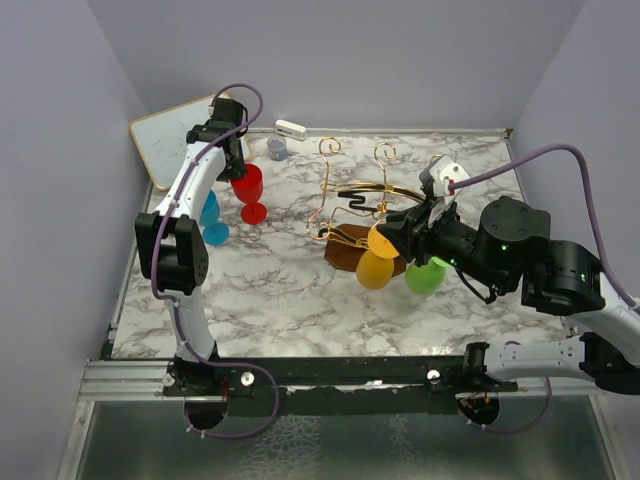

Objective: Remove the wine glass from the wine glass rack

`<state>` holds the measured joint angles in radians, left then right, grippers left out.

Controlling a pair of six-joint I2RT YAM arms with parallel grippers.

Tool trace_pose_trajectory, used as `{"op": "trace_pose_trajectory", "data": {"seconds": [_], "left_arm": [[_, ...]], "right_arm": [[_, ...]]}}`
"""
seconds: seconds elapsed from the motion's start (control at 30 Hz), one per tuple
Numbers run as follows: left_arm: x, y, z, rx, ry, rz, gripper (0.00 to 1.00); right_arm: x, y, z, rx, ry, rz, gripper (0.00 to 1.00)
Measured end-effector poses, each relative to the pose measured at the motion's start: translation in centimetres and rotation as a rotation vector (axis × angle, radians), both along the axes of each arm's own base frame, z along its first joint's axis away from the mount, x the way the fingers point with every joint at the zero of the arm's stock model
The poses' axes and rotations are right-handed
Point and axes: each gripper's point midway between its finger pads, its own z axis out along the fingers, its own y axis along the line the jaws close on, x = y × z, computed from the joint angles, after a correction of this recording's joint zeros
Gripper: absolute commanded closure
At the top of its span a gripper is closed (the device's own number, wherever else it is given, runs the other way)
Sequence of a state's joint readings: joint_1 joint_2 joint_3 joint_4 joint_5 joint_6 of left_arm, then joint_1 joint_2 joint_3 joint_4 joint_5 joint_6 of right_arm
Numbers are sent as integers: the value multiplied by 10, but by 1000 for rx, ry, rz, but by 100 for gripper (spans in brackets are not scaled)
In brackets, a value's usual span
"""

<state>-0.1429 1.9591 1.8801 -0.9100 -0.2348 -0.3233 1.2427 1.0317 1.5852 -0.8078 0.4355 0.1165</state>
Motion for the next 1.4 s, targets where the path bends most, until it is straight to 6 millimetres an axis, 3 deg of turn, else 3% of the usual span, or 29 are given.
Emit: {"op": "trace_pose_trajectory", "data": {"seconds": [0.03,0.07,0.1,0.27,0.4,0.53,0.6,0.73,0.87,0.97,1.1,1.17,1.23,1.27,1.3,1.33,1.37,1.4], "left_arm": [[0,1,-2,0,3,3,71],[-1,2,-3,0,5,6,58],[-1,2,-5,0,6,7,53],[-6,3,-5,-2,2,13,52],[-15,4,18,-12,-48,19,52],[-34,8,61,-34,-174,42,50],[-56,11,100,-62,-311,48,50],[-114,10,145,-148,-549,24,49],[-167,0,146,-250,-712,-47,49],[-188,-8,124,-299,-736,-92,50],[-200,-16,87,-325,-685,-130,50],[-204,-18,73,-330,-662,-145,50],[-210,-20,64,-337,-651,-158,50],[-216,-23,70,-346,-681,-186,50],[-217,-23,71,-346,-686,-188,50],[-218,-23,74,-346,-697,-193,50],[-219,-24,76,-348,-706,-200,50],[-220,-24,77,-349,-710,-204,50]], "right_arm": [[0,0,0,2,2,0,75],[-1,0,0,4,4,1,75],[-1,0,0,5,6,1,75],[-2,1,-2,9,17,8,74],[-5,4,-4,15,35,24,69],[-14,12,-6,22,59,83,58],[-21,19,-8,19,72,131,58],[-30,36,-17,0,103,215,53],[-28,54,-21,-3,146,216,48],[-16,69,0,28,162,176,52],[35,85,45,104,173,105,56],[91,79,62,155,178,28,60],[145,62,62,191,210,-33,67],[245,-27,11,301,442,-179,74],[245,-27,11,301,442,-179,75],[270,-65,-2,377,496,-237,75],[274,-83,-15,439,520,-242,73],[262,-104,-37,500,616,-267,70]]}}
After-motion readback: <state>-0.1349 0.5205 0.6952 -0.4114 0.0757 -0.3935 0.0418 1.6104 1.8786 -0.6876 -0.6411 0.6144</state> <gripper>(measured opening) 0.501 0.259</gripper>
